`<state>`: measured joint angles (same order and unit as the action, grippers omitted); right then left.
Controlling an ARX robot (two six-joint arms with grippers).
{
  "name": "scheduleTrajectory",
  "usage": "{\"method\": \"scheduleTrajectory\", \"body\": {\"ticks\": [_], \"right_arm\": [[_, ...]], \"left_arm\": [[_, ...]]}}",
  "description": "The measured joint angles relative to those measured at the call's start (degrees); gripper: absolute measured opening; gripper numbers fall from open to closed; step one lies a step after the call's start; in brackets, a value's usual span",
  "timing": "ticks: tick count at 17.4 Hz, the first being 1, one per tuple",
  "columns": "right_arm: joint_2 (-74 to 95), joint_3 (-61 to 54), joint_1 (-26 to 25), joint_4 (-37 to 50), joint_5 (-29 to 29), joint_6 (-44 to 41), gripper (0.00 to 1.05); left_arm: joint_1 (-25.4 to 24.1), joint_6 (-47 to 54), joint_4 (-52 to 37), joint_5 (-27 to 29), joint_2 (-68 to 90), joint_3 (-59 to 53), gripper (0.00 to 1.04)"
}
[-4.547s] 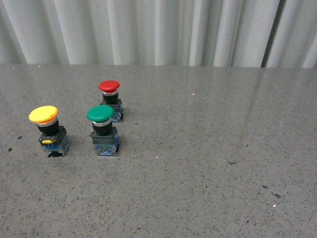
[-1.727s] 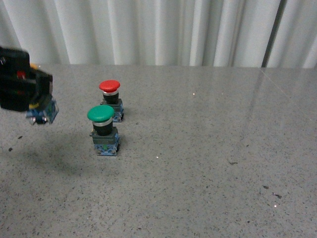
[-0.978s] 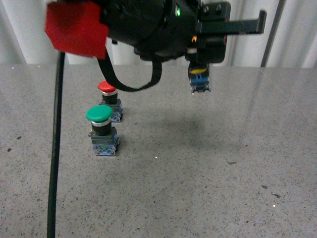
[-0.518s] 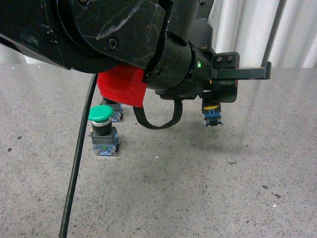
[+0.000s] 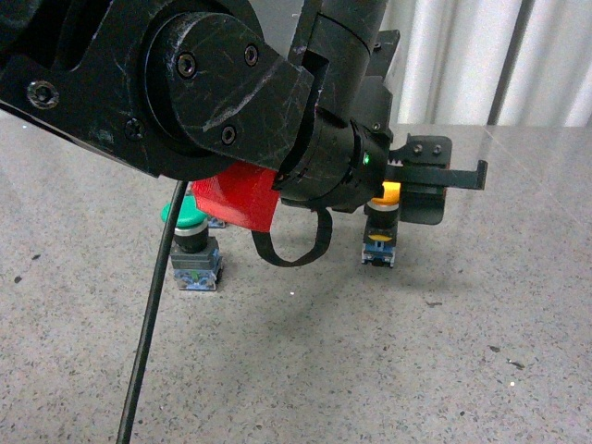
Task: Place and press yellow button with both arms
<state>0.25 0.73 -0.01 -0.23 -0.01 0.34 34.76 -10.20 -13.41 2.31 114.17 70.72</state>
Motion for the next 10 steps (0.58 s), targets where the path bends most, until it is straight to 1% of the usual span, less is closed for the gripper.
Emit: {"method": "scheduleTrajectory", "body": {"ticks": [3, 4, 5, 7, 10], "right_arm": [[0.0, 0.0, 0.0, -0.02, 0.0, 0.0, 0.98], [0.0, 0.0, 0.0, 0.0, 0.0, 0.0, 0.98], [0.0, 0.0, 0.0, 0.0, 0.0, 0.0, 0.98], [0.0, 0.0, 0.0, 0.0, 0.0, 0.0, 0.98], [0.0, 0.0, 0.0, 0.0, 0.0, 0.0, 0.98]], "left_arm": [[0.02, 0.04, -1.4, 0.0, 0.15, 0.15, 0.95], [0.0, 0.15, -2.78, 0.04, 0.22, 0.15, 0.99], [0.02, 0.24, -4.94, 0.35, 0.24, 0.07, 0.97], [0.07, 2.23, -11.3, 2.43, 0.24, -1.27, 0.98], [0.48, 9.44, -24.3, 8.72, 1.64, -4.11, 0.98]]}}
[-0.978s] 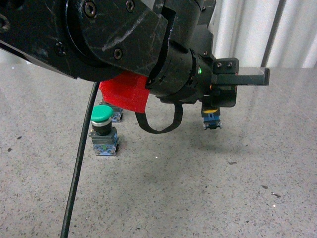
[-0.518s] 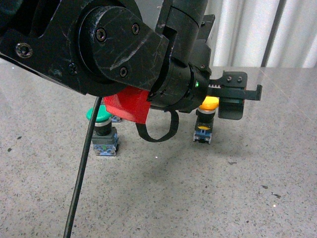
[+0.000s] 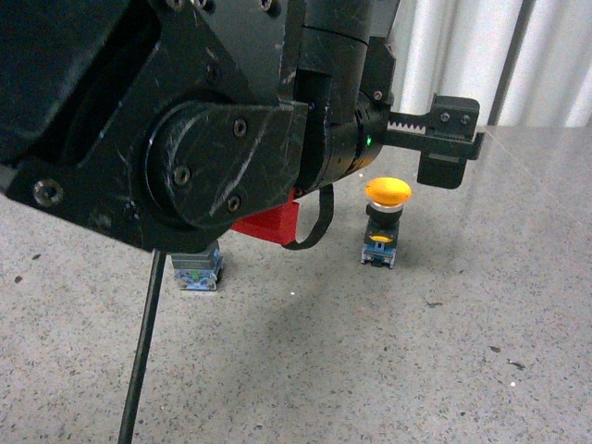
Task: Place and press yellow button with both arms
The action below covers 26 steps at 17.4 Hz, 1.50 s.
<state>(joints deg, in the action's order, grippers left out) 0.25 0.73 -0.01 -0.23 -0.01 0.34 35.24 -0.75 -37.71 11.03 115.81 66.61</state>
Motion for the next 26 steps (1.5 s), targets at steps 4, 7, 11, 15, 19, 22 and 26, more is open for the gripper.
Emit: {"method": "scheduleTrajectory", "body": {"ticks": [4, 7, 11, 15, 19, 22, 26], "right_arm": [[0.0, 0.0, 0.0, 0.0, 0.0, 0.0, 0.98], [0.0, 0.0, 0.0, 0.0, 0.0, 0.0, 0.98], [0.0, 0.0, 0.0, 0.0, -0.02, 0.0, 0.98], [0.0, 0.0, 0.0, -0.02, 0.02, 0.0, 0.98], [0.0, 0.0, 0.0, 0.0, 0.0, 0.0, 0.98], [0.0, 0.0, 0.0, -0.02, 0.0, 0.0, 0.98], [0.0, 0.0, 0.0, 0.0, 0.0, 0.0, 0.98]], "left_arm": [[0.68, 7.02, -16.24, 8.92, 2.67, -1.53, 0.98], [0.74, 7.76, -18.25, 10.43, 2.91, -1.55, 0.98], [0.33, 6.38, -20.83, 16.46, 2.08, -3.98, 0.89], [-1.03, 3.98, -23.34, 19.58, -1.68, -12.57, 0.76], [-12.13, 1.18, -29.88, 14.12, -20.13, -36.26, 0.33], [-15.21, 1.14, -29.4, 8.55, -26.82, -46.01, 0.08], [-26.27, 0.96, -19.96, -1.86, -51.34, -60.85, 0.02]]}}
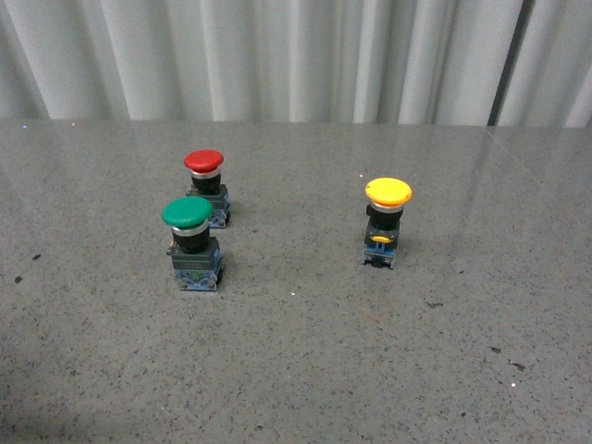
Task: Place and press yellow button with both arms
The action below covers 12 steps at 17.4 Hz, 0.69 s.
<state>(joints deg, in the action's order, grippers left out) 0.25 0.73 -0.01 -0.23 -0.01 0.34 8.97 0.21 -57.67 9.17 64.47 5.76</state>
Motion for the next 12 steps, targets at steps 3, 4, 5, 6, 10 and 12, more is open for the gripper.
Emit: {"method": "scheduleTrajectory", "body": {"ticks": [3, 4, 5, 6, 10, 12], "right_arm": [[0.0, 0.0, 0.0, 0.0, 0.0, 0.0, 0.98], [0.0, 0.0, 0.0, 0.0, 0.0, 0.0, 0.98], [0.0, 0.0, 0.0, 0.0, 0.0, 0.0, 0.98], [0.0, 0.0, 0.0, 0.02, 0.0, 0.0, 0.98], [0.0, 0.0, 0.0, 0.0, 0.0, 0.0, 0.98], [0.0, 0.0, 0.0, 0.0, 0.0, 0.0, 0.98]], "left_arm": [[-3.13, 0.0, 8.9, -3.32, -12.2, -3.3, 0.02], [-3.8, 0.0, 11.17, -3.87, -15.1, -3.74, 0.02], [-6.34, 0.0, 13.66, -7.21, -18.05, -4.2, 0.02], [-8.63, 0.0, 15.58, -8.57, -20.33, -4.61, 0.02], [-8.92, -0.02, 24.26, -9.16, -30.12, -4.94, 0.02], [-8.92, -0.04, 28.96, -9.16, -35.19, -4.94, 0.02]]}}
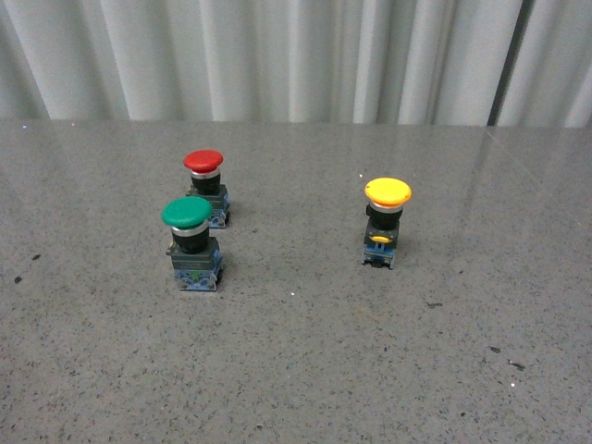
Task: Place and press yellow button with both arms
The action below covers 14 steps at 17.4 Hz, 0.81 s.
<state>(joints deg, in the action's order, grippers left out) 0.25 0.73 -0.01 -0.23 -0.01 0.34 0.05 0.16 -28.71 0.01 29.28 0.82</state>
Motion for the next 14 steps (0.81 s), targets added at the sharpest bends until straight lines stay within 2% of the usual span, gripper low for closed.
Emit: {"method": "scheduleTrajectory", "body": {"ticks": [6, 14], "right_arm": [[0.0, 0.0, 0.0, 0.0, 0.0, 0.0, 0.98], [0.0, 0.0, 0.0, 0.0, 0.0, 0.0, 0.98]], "left_arm": [[0.0, 0.02, 10.23, 0.0, -10.86, -0.02, 0.02], [0.0, 0.02, 17.51, 0.0, -18.14, -0.02, 0.02]]}}
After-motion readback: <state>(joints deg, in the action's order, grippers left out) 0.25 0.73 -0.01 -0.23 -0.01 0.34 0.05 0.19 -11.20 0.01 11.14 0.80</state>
